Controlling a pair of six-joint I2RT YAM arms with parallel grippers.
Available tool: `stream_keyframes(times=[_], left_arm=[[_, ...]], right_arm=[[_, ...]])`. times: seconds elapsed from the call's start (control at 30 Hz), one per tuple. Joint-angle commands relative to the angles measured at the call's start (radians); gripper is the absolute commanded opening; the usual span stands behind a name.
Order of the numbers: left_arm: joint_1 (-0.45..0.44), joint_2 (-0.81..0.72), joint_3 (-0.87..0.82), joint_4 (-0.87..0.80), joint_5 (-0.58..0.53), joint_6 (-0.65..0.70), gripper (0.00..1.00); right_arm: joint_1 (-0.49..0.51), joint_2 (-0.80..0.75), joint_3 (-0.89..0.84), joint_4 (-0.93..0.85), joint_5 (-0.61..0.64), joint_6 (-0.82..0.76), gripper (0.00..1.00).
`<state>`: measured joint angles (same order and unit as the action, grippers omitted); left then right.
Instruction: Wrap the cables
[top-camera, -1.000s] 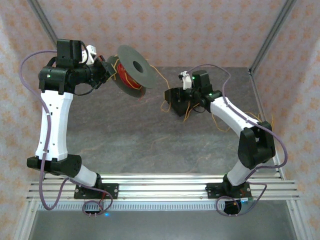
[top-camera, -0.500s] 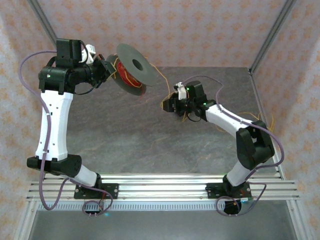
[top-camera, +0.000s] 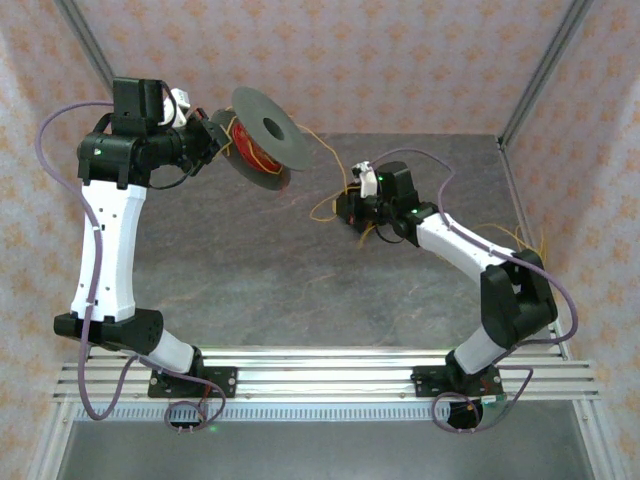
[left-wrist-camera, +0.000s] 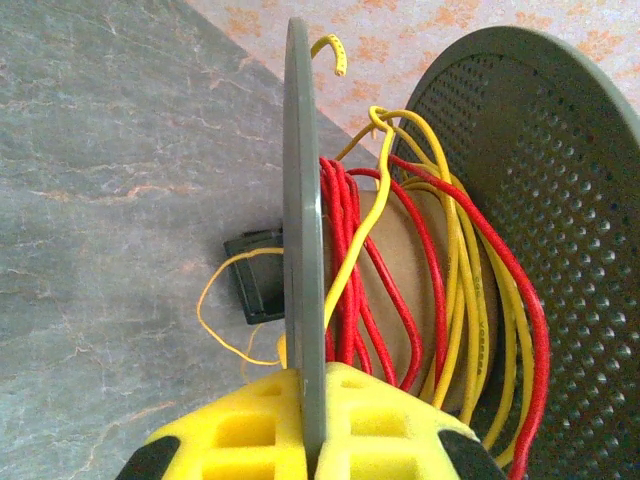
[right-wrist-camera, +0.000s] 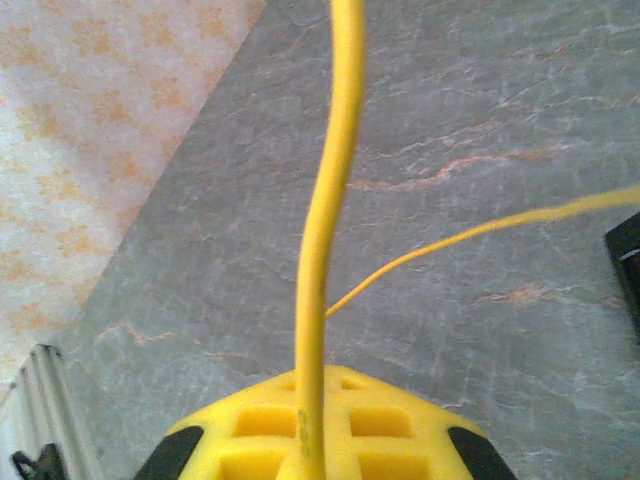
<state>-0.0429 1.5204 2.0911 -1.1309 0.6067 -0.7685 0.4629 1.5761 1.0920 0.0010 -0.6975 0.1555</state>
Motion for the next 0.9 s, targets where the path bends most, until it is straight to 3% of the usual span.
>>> stream_keyframes(times=[0.0,0.2,0.27,0.43,0.63,0.87], left_arm=[[0.008,-0.028,0.007,0.185,-0.032,-0.063,0.0],[0.011,-0.002,-0.047,0.449,-0.125,-0.217,0.0],[0.009,0.023,-0.029,0.469,-0.175,-0.223,0.0],[0.007,0.114,0.103,0.318,-0.355,-0.096,0.0],[-0.025,0.161,0.133,0.243,-0.534,0.053,0.0],[-0.054,0.168,0.074,0.276,-0.605,0.17,0.0]], right_arm=[[0.036,-0.054,0.011,-0.068,0.107,-0.059,0.0],[0.106,-0.003,0.113,-0.312,0.141,-0.193,0.0],[0.134,-0.009,0.134,-0.368,0.17,-0.227,0.0],[0.209,-0.07,0.173,-0.473,0.276,-0.292,0.0],[0.293,-0.138,0.271,-0.594,0.37,-0.373,0.0],[0.33,-0.191,0.366,-0.664,0.369,-0.405,0.0]])
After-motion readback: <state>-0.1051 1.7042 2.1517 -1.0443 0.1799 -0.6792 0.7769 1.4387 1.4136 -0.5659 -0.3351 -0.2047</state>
